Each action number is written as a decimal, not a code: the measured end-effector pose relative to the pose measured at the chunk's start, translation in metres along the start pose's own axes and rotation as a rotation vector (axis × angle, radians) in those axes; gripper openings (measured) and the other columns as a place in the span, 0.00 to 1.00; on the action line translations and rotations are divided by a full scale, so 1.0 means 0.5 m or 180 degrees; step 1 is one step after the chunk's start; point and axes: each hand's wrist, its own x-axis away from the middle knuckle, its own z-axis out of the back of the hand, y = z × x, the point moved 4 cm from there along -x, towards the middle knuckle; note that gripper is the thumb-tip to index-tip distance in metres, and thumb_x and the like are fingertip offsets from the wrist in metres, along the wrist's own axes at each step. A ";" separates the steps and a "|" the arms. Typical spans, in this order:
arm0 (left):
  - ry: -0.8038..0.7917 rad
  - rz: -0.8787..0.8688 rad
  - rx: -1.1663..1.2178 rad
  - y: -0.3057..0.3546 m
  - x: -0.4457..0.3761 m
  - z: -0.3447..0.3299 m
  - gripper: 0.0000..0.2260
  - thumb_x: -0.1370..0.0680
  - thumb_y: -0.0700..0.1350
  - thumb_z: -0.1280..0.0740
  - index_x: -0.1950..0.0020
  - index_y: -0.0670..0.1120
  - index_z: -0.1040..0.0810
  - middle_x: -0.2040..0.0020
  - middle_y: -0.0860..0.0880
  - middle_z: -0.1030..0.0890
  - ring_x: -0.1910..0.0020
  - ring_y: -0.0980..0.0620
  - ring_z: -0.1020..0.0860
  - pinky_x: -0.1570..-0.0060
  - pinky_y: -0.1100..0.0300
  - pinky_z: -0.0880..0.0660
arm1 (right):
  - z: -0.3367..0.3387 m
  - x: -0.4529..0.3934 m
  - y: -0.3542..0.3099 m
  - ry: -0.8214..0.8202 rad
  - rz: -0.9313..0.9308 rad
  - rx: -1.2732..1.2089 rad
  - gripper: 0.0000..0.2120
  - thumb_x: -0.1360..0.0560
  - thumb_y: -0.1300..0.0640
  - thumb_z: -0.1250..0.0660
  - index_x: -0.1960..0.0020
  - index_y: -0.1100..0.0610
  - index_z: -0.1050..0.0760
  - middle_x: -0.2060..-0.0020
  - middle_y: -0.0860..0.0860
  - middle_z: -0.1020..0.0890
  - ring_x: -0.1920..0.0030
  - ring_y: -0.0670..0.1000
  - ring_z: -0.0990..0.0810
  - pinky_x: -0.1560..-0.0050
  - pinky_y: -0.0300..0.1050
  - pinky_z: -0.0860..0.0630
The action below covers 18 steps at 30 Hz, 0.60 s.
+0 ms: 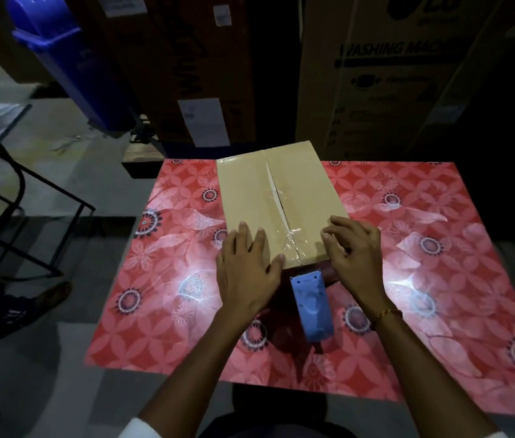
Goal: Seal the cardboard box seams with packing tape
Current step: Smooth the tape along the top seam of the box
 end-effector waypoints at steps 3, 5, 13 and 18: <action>0.0676 -0.0570 0.0259 0.036 0.000 0.022 0.17 0.26 0.49 0.33 0.38 0.46 0.20 0.35 0.47 0.23 0.39 0.44 0.27 0.42 0.49 0.31 | -0.005 0.008 -0.006 -0.0099 0.0016 0.0104 0.10 0.23 0.50 0.33 0.47 0.53 0.17 0.37 0.46 0.19 0.36 0.56 0.31 0.39 0.58 0.27; 0.0860 -0.1357 0.0697 0.065 0.000 0.020 0.13 0.26 0.39 0.31 0.43 0.42 0.17 0.39 0.46 0.20 0.42 0.44 0.23 0.44 0.50 0.29 | -0.002 0.023 -0.015 -0.0035 0.0002 0.0215 0.12 0.23 0.47 0.36 0.47 0.51 0.17 0.37 0.46 0.19 0.34 0.57 0.30 0.38 0.58 0.29; 0.0815 -0.2054 0.0239 0.049 -0.043 0.007 0.11 0.26 0.42 0.31 0.46 0.46 0.14 0.42 0.52 0.16 0.39 0.46 0.22 0.37 0.45 0.34 | 0.040 0.134 -0.024 0.0324 -0.0191 0.0037 0.09 0.24 0.55 0.32 0.46 0.57 0.19 0.47 0.52 0.22 0.43 0.54 0.27 0.43 0.46 0.29; 0.0749 -0.1869 0.0177 0.023 -0.068 0.007 0.08 0.25 0.45 0.29 0.47 0.49 0.14 0.41 0.52 0.17 0.42 0.48 0.20 0.39 0.45 0.33 | 0.020 0.200 0.011 -0.0193 -0.0953 -0.0766 0.09 0.24 0.47 0.31 0.45 0.48 0.21 0.55 0.44 0.17 0.55 0.43 0.18 0.54 0.51 0.18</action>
